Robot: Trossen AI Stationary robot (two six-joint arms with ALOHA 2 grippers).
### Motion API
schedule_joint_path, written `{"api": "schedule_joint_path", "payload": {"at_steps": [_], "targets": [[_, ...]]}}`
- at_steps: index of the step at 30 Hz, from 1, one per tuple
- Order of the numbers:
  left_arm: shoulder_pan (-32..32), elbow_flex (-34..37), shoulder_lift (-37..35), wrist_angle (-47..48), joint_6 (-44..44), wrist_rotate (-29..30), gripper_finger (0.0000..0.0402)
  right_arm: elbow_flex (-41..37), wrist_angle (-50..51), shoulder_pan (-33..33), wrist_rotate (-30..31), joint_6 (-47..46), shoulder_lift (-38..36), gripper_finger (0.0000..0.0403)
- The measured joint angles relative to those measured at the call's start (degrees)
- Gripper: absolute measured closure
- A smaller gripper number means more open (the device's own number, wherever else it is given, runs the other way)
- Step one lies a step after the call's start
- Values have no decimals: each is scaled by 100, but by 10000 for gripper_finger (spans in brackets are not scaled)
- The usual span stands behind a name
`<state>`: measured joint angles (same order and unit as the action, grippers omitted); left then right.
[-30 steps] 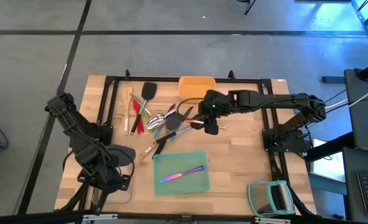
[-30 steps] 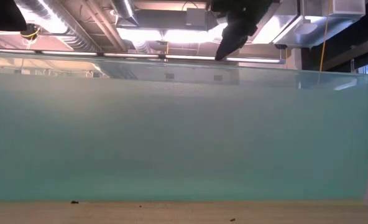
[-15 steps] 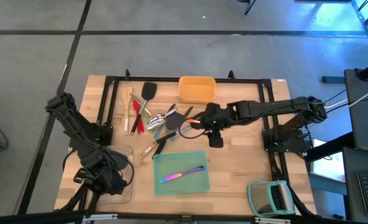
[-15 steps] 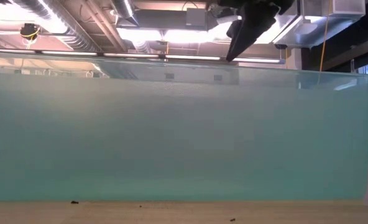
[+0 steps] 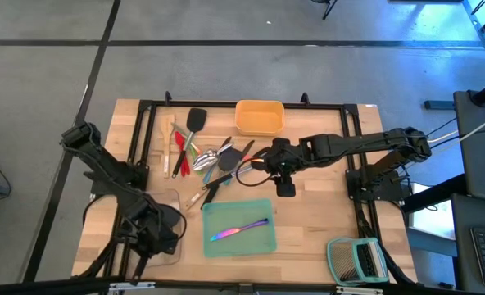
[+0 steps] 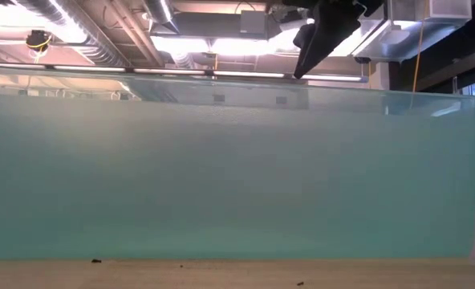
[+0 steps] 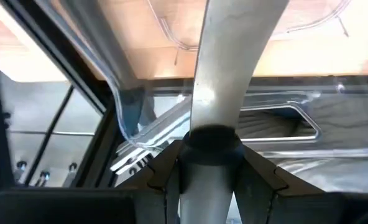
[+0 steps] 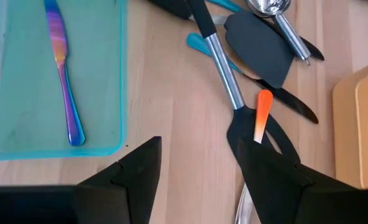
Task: Pick & Place Kitchen Items
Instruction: Put the black spatula into the transparent bin, then adjust the transparent bin
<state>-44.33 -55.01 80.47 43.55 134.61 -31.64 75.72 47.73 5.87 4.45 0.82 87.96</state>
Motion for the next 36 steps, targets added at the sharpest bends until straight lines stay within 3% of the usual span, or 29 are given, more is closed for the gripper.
{"api": "schedule_joint_path", "payload": {"at_steps": [12, 19, 28, 36], "targets": [[528, 225, -4, -569, -37, 42, 295, 0, 10, 2, -2, 24, 0, 187], [476, 225, -3, -540, -81, 14, 295, 0, 56, 31, -4, 34, 0, 187], [427, 225, -2, -675, -209, 182, 184, 0, 58, 28, -4, 50, 0, 187], [527, 225, -2, -1251, -251, 342, 192, 0, 48, 28, -4, 51, 0, 187]]}}
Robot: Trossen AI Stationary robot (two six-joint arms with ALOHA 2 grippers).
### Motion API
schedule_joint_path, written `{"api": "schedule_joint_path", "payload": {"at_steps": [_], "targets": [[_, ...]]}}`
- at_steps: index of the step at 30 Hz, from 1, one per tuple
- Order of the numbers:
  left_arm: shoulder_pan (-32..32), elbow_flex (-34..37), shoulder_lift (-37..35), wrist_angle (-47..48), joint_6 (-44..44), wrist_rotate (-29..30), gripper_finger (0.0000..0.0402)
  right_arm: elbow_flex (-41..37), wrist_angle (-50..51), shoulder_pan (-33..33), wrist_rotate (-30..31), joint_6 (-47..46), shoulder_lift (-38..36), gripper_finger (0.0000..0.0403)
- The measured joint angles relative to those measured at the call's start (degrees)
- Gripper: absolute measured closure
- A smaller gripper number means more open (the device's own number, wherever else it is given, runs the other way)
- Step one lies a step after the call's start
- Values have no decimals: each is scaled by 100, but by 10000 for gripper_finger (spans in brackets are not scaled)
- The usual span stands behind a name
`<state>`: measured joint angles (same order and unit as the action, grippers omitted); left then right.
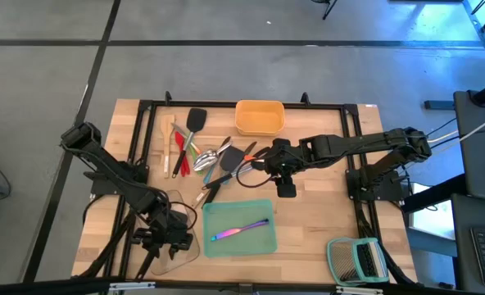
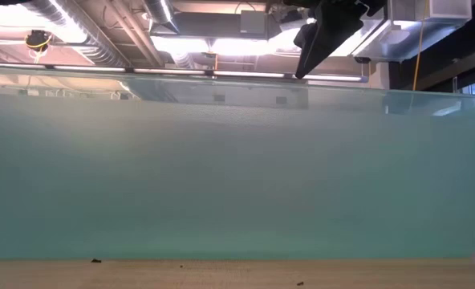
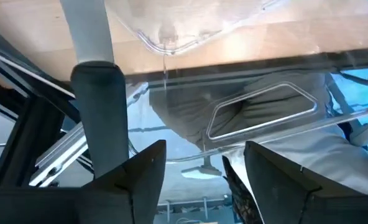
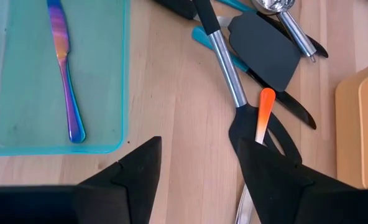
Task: Pick & Place Kitchen Items
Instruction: Adjust the transparent bin
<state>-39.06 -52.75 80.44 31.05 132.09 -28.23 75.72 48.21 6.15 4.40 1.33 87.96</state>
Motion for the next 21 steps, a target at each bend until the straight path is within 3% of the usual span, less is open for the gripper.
{"api": "schedule_joint_path", "payload": {"at_steps": [8, 12, 17, 21], "targets": [[159, 0, 0, 90, -258, 376, 244, 0, 2, 0, 0, 32, 0, 187], [173, 0, 0, -248, -572, 678, 292, 0, 2, 0, 0, 60, 0, 187], [124, 0, 0, -289, -762, 787, 383, 0, 5, 0, -1, 81, 0, 187], [46, 2, 0, -850, -1195, 1226, 399, 2, 89, 0, 45, 104, 0, 187]]}}
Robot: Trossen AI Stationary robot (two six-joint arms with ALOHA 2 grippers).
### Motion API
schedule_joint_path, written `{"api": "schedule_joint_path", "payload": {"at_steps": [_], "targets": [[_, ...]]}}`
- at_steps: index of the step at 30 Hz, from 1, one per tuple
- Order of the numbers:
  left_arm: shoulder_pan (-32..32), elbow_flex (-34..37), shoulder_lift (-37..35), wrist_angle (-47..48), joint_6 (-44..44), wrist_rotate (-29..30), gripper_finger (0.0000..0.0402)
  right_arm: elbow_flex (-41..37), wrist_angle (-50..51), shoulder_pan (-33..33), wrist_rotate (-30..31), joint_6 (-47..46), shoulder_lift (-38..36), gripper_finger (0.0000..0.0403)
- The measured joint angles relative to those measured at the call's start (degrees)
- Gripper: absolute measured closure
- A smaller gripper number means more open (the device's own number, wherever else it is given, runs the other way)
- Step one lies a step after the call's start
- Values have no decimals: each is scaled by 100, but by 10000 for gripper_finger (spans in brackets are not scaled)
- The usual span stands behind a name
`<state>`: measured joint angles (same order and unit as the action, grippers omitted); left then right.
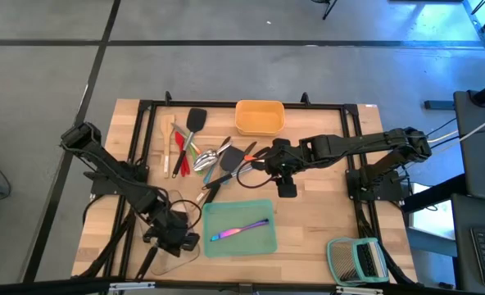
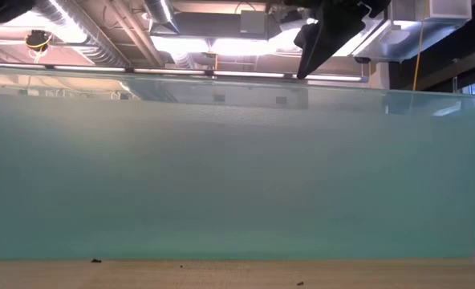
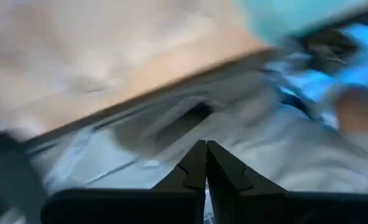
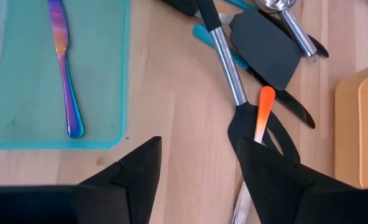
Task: Pick & Place Kitchen Items
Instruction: Adjust the transparent bin
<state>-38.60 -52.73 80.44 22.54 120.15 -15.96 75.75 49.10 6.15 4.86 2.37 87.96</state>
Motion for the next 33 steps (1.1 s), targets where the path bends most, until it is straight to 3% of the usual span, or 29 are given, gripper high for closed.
{"api": "schedule_joint_path", "payload": {"at_steps": [5, 9, 13, 20, 30, 33], "targets": [[11, -2, 1, -760, -678, 1333, 400, 0, 3, -2, 134, 0, 0, 187], [185, -2, 117, -479, -966, 1653, 400, 0, 71, -2, 134, 0, 0, 187], [485, -4, 363, -303, -1385, 1377, 400, 0, 131, -2, 136, 0, 0, 187], [760, -597, 889, 598, -2127, 317, 401, 0, 130, -2, 143, -23, 0, 187], [484, -1180, 868, 2104, -2064, -556, 400, 0, 130, 0, 153, -42, 0, 187], [347, -1239, 874, 2314, -1966, -501, 400, 0, 130, 0, 151, -42, 0, 187]]}}
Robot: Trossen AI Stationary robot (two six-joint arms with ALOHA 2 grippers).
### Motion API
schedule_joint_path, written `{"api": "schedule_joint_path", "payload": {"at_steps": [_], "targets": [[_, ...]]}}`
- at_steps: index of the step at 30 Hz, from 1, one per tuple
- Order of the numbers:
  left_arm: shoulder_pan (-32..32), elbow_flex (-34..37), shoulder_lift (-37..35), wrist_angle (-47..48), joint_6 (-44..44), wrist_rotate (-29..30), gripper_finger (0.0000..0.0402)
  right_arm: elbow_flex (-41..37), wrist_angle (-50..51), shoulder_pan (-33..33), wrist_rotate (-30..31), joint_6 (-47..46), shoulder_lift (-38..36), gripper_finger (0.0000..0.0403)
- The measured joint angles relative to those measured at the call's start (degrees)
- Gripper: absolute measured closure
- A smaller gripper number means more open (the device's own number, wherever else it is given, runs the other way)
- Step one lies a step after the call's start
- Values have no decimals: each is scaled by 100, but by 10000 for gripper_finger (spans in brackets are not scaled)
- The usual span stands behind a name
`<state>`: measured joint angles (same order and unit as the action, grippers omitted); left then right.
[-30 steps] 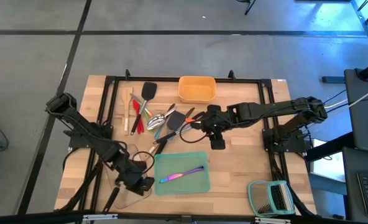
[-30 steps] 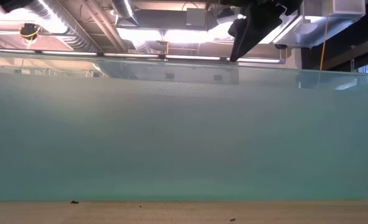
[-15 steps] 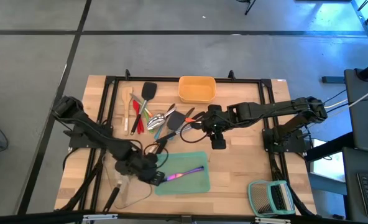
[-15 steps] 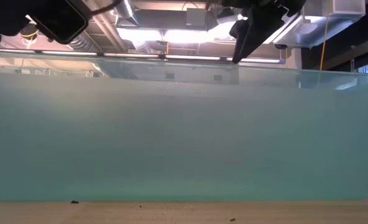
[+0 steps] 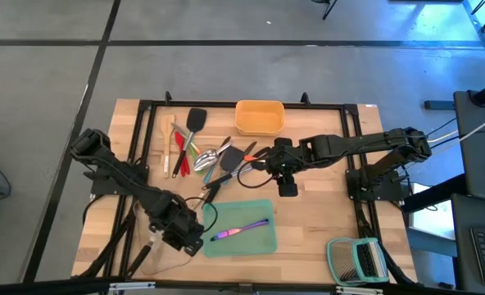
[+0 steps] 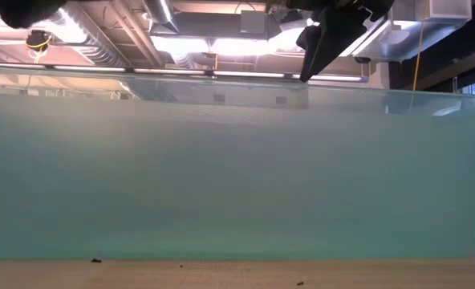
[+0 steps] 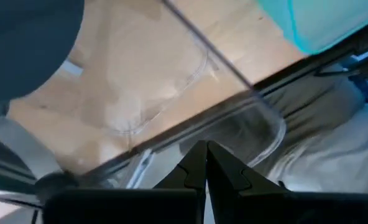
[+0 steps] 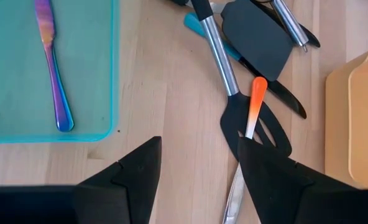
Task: Pick & Place Kitchen Items
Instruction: Adjust the transparent bin
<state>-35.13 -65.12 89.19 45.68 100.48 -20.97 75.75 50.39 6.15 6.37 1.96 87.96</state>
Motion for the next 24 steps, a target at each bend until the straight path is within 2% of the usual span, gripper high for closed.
{"api": "schedule_joint_path", "payload": {"at_steps": [4, 11, 13, 15, 20, 24], "targets": [[-90, -465, 0, 552, -388, 948, 400, 0, -21, 1, 0, 16, 0, 187], [57, -1330, -11, 1152, -1345, 3362, 400, 0, -270, 131, -41, 315, -13, 187], [120, -1370, -9, 1122, -1555, 3681, 399, 0, -309, 248, -42, 441, -95, 187], [174, -1363, -9, 1044, -1812, 3646, 400, 0, -399, 399, -44, 456, -235, 187], [179, -1112, 2, 866, -2083, 2856, 400, -233, -836, 909, -53, 330, -835, 187], [93, -955, -2, 854, -2087, 2554, 401, -611, -1295, 1363, -62, 211, -1402, 187]]}}
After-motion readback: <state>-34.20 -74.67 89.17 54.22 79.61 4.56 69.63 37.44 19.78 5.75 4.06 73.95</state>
